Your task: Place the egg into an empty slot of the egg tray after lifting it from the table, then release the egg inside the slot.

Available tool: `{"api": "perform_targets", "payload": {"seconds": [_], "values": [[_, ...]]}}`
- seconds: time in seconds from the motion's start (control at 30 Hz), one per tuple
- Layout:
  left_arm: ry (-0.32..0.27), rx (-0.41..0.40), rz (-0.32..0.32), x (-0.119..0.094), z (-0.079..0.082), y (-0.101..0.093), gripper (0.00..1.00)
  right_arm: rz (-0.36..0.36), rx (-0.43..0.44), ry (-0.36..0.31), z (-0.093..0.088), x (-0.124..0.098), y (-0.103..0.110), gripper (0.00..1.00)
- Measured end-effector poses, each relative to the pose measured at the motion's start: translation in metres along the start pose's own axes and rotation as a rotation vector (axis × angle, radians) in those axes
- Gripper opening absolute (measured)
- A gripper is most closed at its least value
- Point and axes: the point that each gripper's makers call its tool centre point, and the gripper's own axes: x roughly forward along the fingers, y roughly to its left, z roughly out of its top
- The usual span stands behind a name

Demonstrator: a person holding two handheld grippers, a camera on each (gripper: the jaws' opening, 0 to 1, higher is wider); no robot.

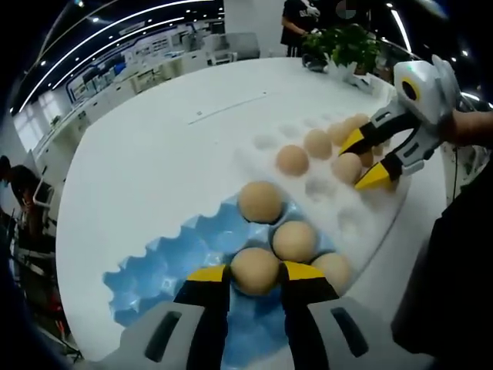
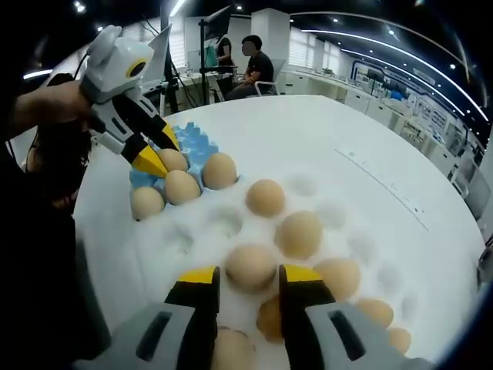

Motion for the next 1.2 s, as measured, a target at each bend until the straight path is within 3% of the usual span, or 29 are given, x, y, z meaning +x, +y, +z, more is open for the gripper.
{"api": "perform_targets", "payload": {"seconds": [0.3,0.83,1.2], "values": [[-0.014,-0.034,-0.007,0.0021,0.0001,0.0014,0.26,-0.001,0.002,0.001,-0.0003,0.0000,-0.0003,0.32],[-0.029,-0.003,-0.026,0.0000,0.0003,0.0000,0.32,-0.002,0.009,0.007,0.0001,0.0000,0.0000,0.32],[-0.032,-0.008,-0.014,-0.0040,-0.0017,0.0040,0.32,-0.005,0.076,0.016,0.0014,0.0014,-0.0011,0.30]]}}
